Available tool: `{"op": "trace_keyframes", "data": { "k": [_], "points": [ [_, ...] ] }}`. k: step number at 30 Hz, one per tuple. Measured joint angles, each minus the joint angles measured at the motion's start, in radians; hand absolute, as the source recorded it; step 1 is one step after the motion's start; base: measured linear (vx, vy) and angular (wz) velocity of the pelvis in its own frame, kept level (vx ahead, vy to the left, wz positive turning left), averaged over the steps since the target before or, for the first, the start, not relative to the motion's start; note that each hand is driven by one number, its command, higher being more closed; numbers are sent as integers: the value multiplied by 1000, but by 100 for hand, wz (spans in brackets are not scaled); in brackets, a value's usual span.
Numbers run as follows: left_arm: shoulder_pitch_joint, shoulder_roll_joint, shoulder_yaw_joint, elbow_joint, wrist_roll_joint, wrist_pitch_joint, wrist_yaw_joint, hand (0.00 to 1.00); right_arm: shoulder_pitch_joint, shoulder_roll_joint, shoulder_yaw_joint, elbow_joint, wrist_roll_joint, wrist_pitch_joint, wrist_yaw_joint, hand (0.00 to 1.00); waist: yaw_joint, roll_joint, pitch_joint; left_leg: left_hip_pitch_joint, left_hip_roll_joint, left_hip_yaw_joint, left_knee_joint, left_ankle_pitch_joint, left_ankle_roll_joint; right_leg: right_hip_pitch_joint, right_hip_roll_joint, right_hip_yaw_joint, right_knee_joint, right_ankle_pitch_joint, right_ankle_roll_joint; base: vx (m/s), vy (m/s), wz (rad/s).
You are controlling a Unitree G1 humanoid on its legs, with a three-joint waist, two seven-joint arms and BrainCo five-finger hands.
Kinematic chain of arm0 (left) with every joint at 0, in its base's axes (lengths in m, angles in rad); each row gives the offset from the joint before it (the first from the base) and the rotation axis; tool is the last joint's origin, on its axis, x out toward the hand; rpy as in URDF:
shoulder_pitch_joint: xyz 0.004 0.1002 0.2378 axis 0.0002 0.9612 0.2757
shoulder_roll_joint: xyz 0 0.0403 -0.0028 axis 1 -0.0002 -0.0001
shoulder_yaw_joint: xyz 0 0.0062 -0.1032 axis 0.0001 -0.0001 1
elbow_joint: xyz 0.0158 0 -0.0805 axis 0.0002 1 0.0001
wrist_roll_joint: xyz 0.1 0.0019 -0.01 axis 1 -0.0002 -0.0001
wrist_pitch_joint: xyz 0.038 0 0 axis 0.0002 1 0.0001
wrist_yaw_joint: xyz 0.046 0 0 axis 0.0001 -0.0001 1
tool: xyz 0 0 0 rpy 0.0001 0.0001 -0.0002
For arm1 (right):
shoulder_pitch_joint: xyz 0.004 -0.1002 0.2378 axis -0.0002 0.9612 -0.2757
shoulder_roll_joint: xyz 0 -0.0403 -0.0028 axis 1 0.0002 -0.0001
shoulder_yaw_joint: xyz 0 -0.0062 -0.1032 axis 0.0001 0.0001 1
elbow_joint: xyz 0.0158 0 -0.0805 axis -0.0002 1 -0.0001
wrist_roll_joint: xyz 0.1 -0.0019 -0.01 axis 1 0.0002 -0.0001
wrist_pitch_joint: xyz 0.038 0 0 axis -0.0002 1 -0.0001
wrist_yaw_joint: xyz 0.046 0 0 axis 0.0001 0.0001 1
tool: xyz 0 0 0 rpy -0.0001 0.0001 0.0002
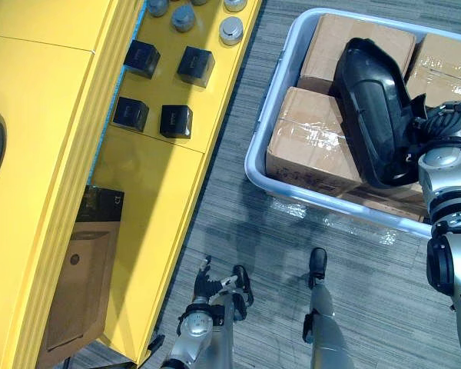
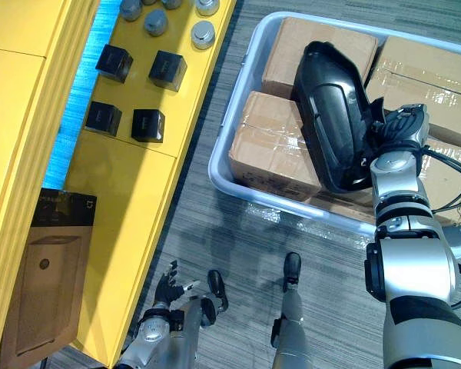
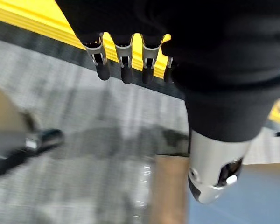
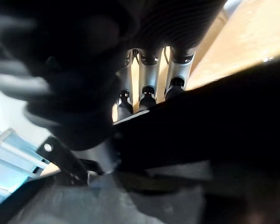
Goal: Walk over and take plastic housings, then place them on the shelf
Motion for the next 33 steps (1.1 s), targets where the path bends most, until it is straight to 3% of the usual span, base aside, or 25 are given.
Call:
{"op": "trace_keyframes", "data": {
  "k": [3,8,11,15,19,24,28,29,33],
  "points": [
    [0,-1,-1,-192,0,-2,0,0,63,17,-3,-134,-10,15,-10,100,-19,1,0,35,-6,-11,-8,0,0,41,-3,-13,0,-9,-10,12,16,12],
    [-40,0,-6,-311,-63,-6,-2,0,205,108,-16,-431,-115,18,-32,100,-62,-4,-1,149,-13,-15,-57,12,-8,138,-3,-26,0,-30,-13,45,9,8],
    [-107,1,-23,-318,-150,-16,-4,0,275,181,-19,-568,-179,18,-40,100,-81,-41,-22,198,-20,-14,-111,35,-20,164,-3,-29,0,-39,-19,64,-19,5],
    [-224,6,-69,-254,-293,-19,-8,0,341,282,-18,-654,-228,18,-45,100,-104,-88,-50,277,-25,-13,-175,63,-30,215,0,-32,0,-46,-27,50,-15,3],
    [-338,-3,-86,-67,-478,-11,-31,0,427,377,-6,-744,-286,18,-46,100,-135,-145,-118,340,-28,0,-223,73,-37,251,2,-25,-1,-65,-31,23,5,-7],
    [-347,-18,-121,52,-582,30,-33,0,506,412,48,-792,-330,20,-44,100,-155,-163,-177,403,-29,16,-269,83,-46,285,5,-21,-1,-76,-31,13,2,-6],
    [-386,-28,-135,146,-589,43,-33,0,525,428,68,-808,-333,20,-44,100,-164,-174,-204,418,-34,16,-301,99,-47,287,5,-22,-1,-78,-32,0,0,0],
    [-401,-29,-135,179,-589,50,-31,0,525,442,68,-807,-333,20,-44,0,-170,-179,-208,427,-36,18,-311,109,-52,289,4,-22,-1,-78,-32,-36,2,1],
    [-410,-44,-133,198,-588,53,-19,0,519,473,52,-719,-331,27,-50,0,-173,-193,-222,430,-39,19,-326,118,-50,286,3,-22,-1,-78,-32,-51,9,1]
  ]
}}
